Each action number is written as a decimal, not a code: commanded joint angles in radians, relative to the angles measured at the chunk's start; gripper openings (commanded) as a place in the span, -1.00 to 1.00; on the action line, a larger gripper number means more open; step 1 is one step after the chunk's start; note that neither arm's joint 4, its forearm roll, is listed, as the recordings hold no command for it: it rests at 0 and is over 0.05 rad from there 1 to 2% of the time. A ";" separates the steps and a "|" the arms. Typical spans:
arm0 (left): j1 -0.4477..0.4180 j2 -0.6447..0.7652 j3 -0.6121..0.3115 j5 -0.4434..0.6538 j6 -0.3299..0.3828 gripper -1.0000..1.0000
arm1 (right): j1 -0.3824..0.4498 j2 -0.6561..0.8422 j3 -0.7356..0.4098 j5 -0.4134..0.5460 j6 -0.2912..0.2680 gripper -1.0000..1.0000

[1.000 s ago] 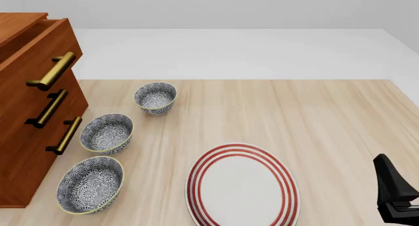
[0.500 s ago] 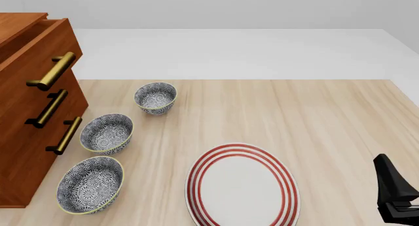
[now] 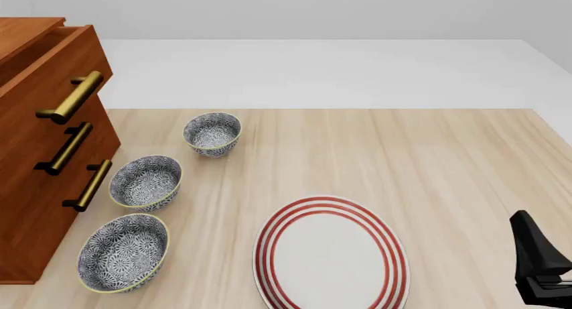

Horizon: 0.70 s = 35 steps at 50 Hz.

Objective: Open the top drawer of the cabinet.

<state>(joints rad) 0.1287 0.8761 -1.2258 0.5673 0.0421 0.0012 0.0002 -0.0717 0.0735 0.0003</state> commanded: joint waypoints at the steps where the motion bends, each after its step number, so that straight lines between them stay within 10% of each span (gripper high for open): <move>1: 0.001 0.034 0.001 0.004 -0.016 1.00 | 0.000 0.000 0.000 0.000 0.000 1.00; 35: -0.028 0.135 -0.095 0.117 -0.028 1.00 | 0.000 0.000 0.000 0.000 0.000 1.00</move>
<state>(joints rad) 0.1001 0.9935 -1.2948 0.6556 0.0047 0.0012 0.0002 -0.0717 0.0735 0.0003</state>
